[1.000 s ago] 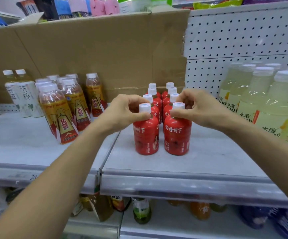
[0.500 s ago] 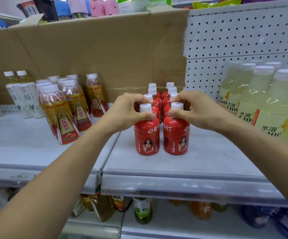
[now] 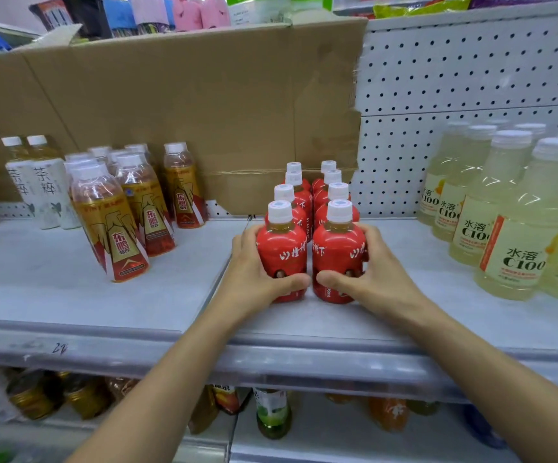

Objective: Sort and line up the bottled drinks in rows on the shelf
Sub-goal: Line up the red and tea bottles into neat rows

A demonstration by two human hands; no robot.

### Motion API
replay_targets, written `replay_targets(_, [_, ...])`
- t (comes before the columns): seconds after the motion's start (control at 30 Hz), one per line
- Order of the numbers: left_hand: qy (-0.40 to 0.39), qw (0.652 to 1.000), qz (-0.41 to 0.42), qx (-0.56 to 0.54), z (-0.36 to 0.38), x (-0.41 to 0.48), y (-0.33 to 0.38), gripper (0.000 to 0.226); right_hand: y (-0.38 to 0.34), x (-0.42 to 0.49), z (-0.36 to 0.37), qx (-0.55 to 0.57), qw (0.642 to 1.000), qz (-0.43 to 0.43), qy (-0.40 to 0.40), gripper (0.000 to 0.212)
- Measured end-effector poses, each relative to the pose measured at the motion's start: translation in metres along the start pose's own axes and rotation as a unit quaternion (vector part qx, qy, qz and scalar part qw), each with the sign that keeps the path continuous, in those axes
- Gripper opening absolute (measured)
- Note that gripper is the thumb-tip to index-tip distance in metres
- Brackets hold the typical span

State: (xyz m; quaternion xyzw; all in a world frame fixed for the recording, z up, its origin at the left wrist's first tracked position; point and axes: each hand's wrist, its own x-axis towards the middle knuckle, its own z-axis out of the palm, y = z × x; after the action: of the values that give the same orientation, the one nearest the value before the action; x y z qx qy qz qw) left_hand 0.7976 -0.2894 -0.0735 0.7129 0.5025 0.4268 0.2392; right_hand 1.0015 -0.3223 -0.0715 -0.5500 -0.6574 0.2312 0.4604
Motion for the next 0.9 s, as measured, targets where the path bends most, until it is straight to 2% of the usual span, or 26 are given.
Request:
replay_targets(0.13, [-0.038,0.996,-0.035,-0.073,0.003,0.004,-0.001,0.091,0.003,0.003,0.003,0.010,1.000,0.001,0.016,0.075])
replay_targets(0.33, [-0.059,0.991,-0.037,-0.111,0.009,0.006,-0.002,0.094,0.002,0.002,0.002,0.008,0.999,0.002,0.031,0.075])
replay_targets(0.6, [-0.051,0.995,-0.047,-0.067,0.003,-0.005,0.008,0.088,0.004,-0.002,-0.001,0.006,1.000,-0.015,0.023,0.086])
replay_targets(0.7, [-0.032,0.999,-0.034,0.003,-0.012,-0.018,0.014,0.085,0.000,-0.006,-0.006,-0.032,0.988,-0.095,0.117,0.074])
replay_targets(0.77, [-0.017,0.999,-0.012,0.043,-0.024,-0.030,0.013,0.083,-0.012,-0.010,-0.008,-0.066,0.963,-0.181,0.189,0.060])
replay_targets(0.83, [0.007,0.997,0.021,0.068,-0.039,-0.040,0.008,0.074,-0.029,-0.013,-0.005,-0.090,0.935,-0.267,0.213,0.049])
replay_targets(0.9, [0.038,0.994,0.045,0.087,-0.056,-0.045,0.001,0.064,-0.050,-0.014,0.009,-0.098,0.925,-0.313,0.192,0.043])
